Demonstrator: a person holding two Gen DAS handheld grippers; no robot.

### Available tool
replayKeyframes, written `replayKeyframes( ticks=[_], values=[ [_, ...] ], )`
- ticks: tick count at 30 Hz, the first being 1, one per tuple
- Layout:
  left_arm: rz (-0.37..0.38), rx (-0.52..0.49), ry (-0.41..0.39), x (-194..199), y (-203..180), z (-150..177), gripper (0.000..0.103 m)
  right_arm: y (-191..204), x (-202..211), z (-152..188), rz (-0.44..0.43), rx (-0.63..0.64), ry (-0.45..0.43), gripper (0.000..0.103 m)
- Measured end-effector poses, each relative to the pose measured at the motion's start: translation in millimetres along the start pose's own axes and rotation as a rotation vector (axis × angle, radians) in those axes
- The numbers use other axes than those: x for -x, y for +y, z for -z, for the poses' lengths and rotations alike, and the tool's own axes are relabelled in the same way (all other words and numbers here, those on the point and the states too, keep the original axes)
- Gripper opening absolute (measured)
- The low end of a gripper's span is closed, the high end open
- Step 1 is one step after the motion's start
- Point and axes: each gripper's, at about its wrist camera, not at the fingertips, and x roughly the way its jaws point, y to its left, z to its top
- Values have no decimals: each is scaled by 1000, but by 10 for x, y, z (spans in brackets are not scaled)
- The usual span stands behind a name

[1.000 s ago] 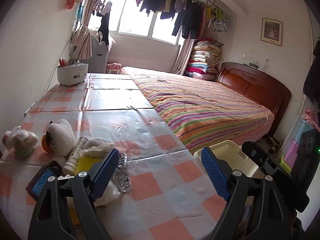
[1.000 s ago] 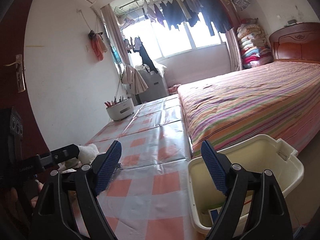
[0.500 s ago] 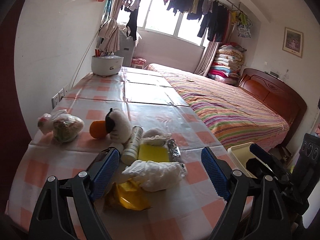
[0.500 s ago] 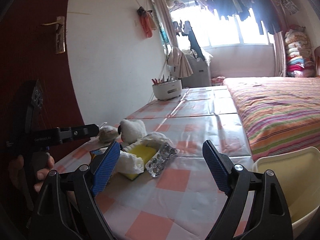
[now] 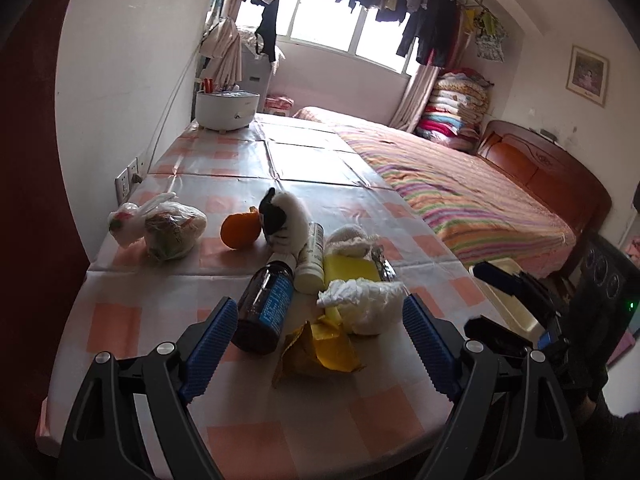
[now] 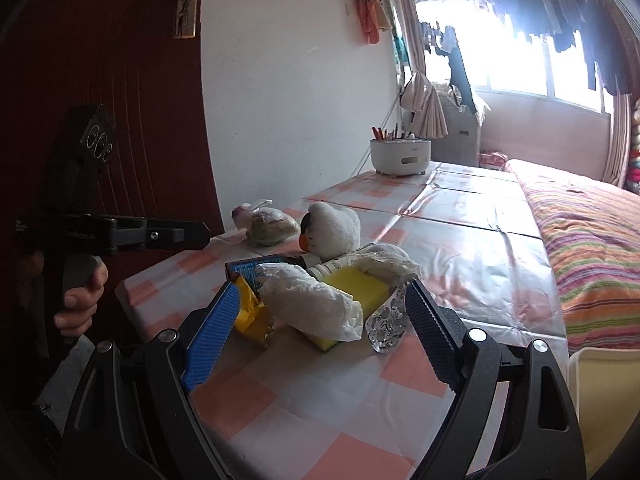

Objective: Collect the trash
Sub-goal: 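Grasp the crumpled white plastic bag with the right gripper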

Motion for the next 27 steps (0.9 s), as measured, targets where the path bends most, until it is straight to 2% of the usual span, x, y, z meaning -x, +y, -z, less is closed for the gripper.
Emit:
replayKeyframes(
  ticks=[5, 11, 15, 18, 24, 27],
  values=[
    [62, -36, 92, -83, -57, 157, 82, 99, -155, -54, -43, 60, 35, 83],
    [126, -1, 152, -150, -71, 220, 82, 224, -301, -114, -59, 150, 78, 81],
    [111, 21, 179, -224, -29, 223, 82, 195, -415, -167, -81, 177, 120, 71],
    [130, 35, 215, -291, -32, 253, 82, 170, -492, -186, -99, 188, 151, 70],
    [94, 31, 246, -383, -27, 283, 82, 200, -623, -170, -106, 241, 212, 70],
    [87, 41, 271, -450, 6, 300, 82, 194, -694, -181, -115, 254, 241, 66]
  ],
)
